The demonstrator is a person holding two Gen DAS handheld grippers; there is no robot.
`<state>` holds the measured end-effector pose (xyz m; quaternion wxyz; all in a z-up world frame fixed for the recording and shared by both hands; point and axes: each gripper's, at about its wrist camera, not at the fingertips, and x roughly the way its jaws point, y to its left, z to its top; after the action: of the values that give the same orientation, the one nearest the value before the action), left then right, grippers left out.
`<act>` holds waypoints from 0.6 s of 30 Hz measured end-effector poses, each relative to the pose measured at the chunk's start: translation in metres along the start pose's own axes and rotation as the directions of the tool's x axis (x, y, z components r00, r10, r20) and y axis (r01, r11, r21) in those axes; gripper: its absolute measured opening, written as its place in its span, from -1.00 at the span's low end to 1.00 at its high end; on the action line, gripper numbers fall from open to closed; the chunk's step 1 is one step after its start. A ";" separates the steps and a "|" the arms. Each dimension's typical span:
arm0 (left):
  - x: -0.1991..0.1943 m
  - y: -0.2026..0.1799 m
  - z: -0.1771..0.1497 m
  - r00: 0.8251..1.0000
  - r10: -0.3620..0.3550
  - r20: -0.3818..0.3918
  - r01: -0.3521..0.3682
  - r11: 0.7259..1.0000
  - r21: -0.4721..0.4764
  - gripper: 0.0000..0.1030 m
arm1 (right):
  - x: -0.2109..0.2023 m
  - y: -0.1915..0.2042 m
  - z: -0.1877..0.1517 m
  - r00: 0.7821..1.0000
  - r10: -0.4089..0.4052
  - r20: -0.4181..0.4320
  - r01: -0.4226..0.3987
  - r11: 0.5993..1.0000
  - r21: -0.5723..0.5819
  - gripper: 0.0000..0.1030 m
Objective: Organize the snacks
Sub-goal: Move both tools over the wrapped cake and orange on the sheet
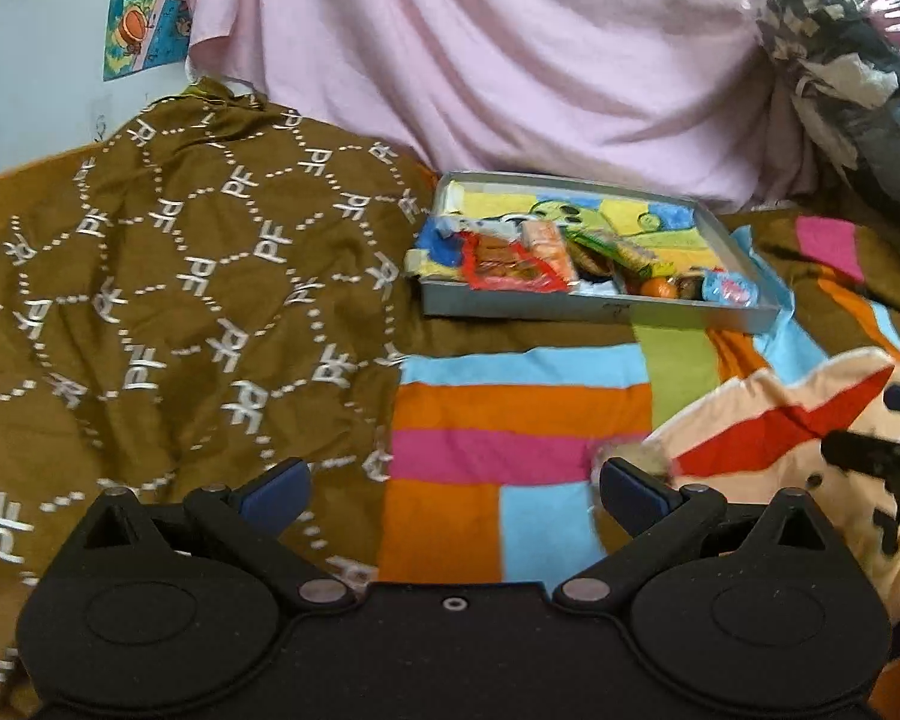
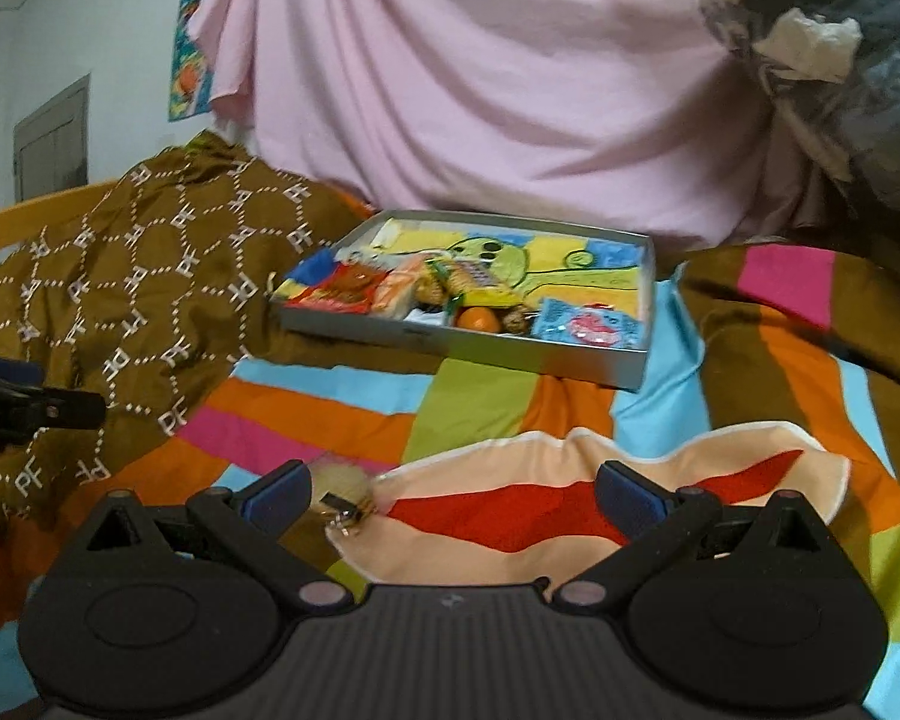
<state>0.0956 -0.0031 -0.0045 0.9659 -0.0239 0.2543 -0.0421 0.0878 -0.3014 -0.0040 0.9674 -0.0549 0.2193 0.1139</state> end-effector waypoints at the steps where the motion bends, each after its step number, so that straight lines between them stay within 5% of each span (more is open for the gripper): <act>1: -0.002 0.006 0.000 1.000 0.008 -0.005 -0.008 1.000 -0.002 0.98 | 0.001 0.002 0.000 1.000 0.010 -0.004 -0.010 1.000 0.002 1.00; 10: -0.025 0.073 0.009 0.989 0.144 0.040 -0.141 0.987 -0.080 0.98 | 0.012 0.017 0.001 0.989 0.143 -0.021 -0.142 0.987 0.072 1.00; 18: -0.020 0.083 0.014 0.985 0.159 0.063 -0.151 0.981 -0.119 0.98 | 0.016 0.050 -0.008 0.990 0.135 -0.049 -0.131 0.989 0.065 1.00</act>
<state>0.0907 0.0821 0.0123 0.9718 -0.0606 0.2224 0.0488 0.0863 -0.2509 -0.0207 0.9527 -0.0134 0.2515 0.1699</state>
